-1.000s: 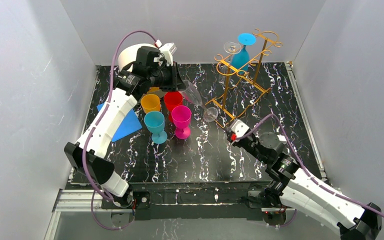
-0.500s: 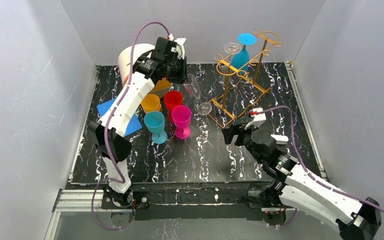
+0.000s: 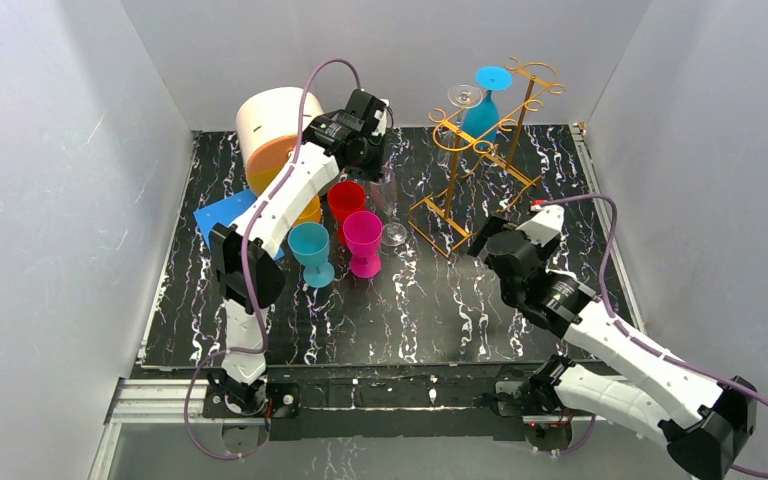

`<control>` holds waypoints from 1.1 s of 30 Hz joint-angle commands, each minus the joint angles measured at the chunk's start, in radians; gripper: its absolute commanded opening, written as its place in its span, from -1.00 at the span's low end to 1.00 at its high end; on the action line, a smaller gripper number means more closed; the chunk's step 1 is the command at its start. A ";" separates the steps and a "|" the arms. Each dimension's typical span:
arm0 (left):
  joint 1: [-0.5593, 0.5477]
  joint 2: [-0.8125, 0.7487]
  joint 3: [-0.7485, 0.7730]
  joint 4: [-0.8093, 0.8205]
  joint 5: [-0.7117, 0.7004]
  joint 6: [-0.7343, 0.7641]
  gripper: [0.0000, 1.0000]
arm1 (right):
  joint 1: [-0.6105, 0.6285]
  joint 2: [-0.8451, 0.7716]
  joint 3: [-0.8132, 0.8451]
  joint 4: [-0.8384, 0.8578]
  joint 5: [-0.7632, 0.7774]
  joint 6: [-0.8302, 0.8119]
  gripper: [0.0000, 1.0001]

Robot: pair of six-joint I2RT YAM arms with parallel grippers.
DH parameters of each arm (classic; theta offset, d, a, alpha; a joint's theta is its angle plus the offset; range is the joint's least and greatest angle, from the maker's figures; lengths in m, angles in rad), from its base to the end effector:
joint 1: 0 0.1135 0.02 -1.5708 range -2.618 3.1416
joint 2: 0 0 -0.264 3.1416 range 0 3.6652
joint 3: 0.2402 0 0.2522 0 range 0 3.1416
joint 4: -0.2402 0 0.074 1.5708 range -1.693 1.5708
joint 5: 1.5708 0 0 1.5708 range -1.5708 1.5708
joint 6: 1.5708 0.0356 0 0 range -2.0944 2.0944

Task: Take the wine glass off the wine glass rack
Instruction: Place the wine glass at the center of the board.

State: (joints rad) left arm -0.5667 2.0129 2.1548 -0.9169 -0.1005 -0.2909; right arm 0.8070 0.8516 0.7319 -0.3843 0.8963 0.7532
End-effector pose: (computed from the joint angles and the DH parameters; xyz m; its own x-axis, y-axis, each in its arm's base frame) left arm 0.3775 -0.2360 0.3696 -0.7014 0.1081 -0.7045 0.2845 0.9488 -0.1377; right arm 0.1451 0.1113 0.2960 -0.2286 0.3788 -0.8968 0.2445 0.9140 0.3238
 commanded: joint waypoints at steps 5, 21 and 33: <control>-0.005 0.034 0.033 0.021 -0.060 0.017 -1.00 | -0.446 0.068 0.046 -0.008 -0.622 0.054 0.97; -0.006 -0.007 -0.083 0.083 -0.062 0.085 -0.98 | -0.594 0.108 0.096 -0.036 -0.820 0.031 0.97; -0.005 -0.072 -0.113 0.127 -0.095 0.114 -0.90 | -0.594 0.118 0.117 -0.039 -0.858 0.045 0.97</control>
State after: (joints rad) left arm -0.5674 2.0068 2.0380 -0.7849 -0.1627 -0.2012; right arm 0.2169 0.9787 0.8169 -0.4248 0.0616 0.7864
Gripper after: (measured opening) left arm 0.105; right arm 0.985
